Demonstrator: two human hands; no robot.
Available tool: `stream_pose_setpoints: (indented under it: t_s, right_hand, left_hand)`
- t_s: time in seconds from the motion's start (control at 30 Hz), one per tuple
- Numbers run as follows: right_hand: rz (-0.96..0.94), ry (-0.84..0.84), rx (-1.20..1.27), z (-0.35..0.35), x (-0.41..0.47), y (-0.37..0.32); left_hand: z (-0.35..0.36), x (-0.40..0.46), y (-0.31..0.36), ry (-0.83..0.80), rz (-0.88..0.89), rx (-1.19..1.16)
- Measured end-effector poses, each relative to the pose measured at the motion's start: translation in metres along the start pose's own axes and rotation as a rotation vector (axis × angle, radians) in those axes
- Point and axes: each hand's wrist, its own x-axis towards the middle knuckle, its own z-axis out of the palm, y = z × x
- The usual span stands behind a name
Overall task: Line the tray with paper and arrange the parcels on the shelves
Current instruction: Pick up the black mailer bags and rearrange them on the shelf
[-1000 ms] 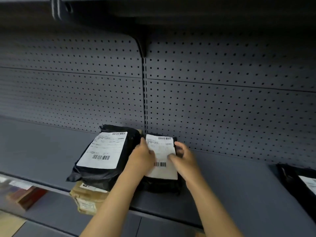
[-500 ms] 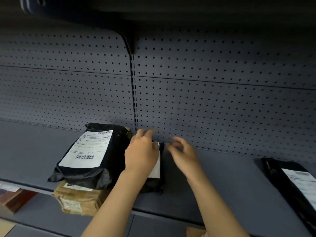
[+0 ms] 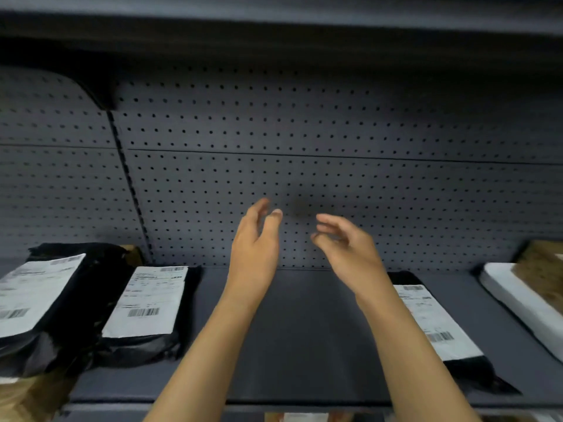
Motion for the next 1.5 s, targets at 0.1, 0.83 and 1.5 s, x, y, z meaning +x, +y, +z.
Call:
stream_pose_setpoints:
  t_s: [0.1, 0.83, 1.5]
  right_hand:
    - [0.019, 0.051, -0.004, -0.041, 0.004, 0.016]
    - [0.353, 0.134, -0.077, -0.178, 0.015, 0.167]
    - [0.255, 0.060, 0.043, -0.114, 0.007, 0.092]
  left_hand:
    - [0.042, -0.006, 0.000, -0.043, -0.056, -0.065]
    - [0.218, -0.044, -0.108, -0.328, -0.199, 0.316]
    - [0.131, -0.010, -0.087, -0.236, -0.258, 0.059]
